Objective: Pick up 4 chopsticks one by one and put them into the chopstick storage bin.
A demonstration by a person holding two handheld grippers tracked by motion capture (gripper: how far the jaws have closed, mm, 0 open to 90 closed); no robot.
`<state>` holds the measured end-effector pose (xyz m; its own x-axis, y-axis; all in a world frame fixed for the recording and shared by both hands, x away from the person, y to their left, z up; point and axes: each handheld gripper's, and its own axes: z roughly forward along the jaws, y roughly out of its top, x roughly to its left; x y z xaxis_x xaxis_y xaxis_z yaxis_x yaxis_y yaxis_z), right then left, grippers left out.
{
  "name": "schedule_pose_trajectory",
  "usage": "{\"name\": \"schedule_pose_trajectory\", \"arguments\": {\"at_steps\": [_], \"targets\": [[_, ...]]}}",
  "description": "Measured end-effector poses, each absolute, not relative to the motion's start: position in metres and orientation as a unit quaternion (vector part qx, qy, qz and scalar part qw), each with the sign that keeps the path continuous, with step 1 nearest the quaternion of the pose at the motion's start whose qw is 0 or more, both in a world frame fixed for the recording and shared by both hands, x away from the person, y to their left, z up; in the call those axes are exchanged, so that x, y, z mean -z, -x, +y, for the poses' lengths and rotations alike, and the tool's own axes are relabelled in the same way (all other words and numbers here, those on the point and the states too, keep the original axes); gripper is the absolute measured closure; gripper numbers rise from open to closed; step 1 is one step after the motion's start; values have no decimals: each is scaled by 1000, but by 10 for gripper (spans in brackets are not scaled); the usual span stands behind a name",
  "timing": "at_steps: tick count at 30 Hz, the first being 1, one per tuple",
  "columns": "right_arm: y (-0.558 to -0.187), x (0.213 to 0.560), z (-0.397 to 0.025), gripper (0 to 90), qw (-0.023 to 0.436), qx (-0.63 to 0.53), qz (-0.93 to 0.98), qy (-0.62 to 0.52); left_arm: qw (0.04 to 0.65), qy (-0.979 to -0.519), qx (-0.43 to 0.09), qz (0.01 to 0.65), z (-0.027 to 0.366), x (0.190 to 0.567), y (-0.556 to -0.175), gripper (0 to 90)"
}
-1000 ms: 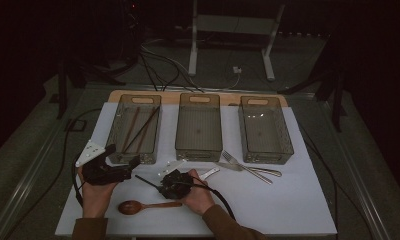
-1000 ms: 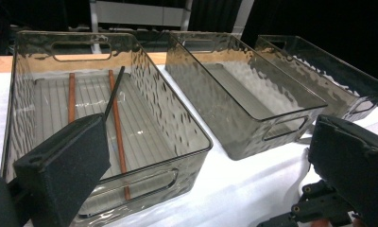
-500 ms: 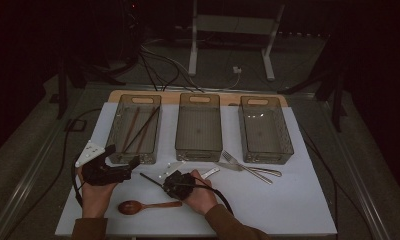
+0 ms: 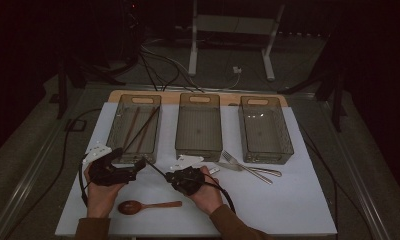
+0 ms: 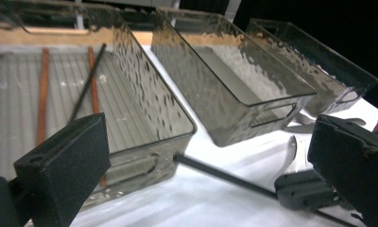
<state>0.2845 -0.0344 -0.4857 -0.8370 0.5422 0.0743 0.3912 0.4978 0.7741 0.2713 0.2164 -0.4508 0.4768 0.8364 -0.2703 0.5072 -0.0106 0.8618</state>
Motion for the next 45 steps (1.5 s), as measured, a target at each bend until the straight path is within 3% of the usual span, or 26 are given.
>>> {"name": "schedule_pose_trajectory", "arguments": {"at_steps": [10,20,28,35,36,41,45], "targets": [[-284,472,-45,870,113,-470,827,-288,518,-691,-118,490,201,461,-277,173],[-277,467,-43,870,116,-496,816,-273,554,-683,-77,470,192,465,-279,520],[-273,465,-39,870,117,-508,813,-258,567,-683,-67,456,186,464,-278,717],[-274,466,-42,858,114,-508,814,-256,574,-682,-60,449,181,462,-277,791],[-274,466,-42,844,113,-508,815,-255,574,-682,-61,450,181,462,-277,793],[-277,465,-49,464,97,-511,815,-257,583,-672,-48,454,180,462,-276,806],[-282,464,-60,253,83,-504,817,-267,595,-664,-35,453,177,459,-276,825]]}}
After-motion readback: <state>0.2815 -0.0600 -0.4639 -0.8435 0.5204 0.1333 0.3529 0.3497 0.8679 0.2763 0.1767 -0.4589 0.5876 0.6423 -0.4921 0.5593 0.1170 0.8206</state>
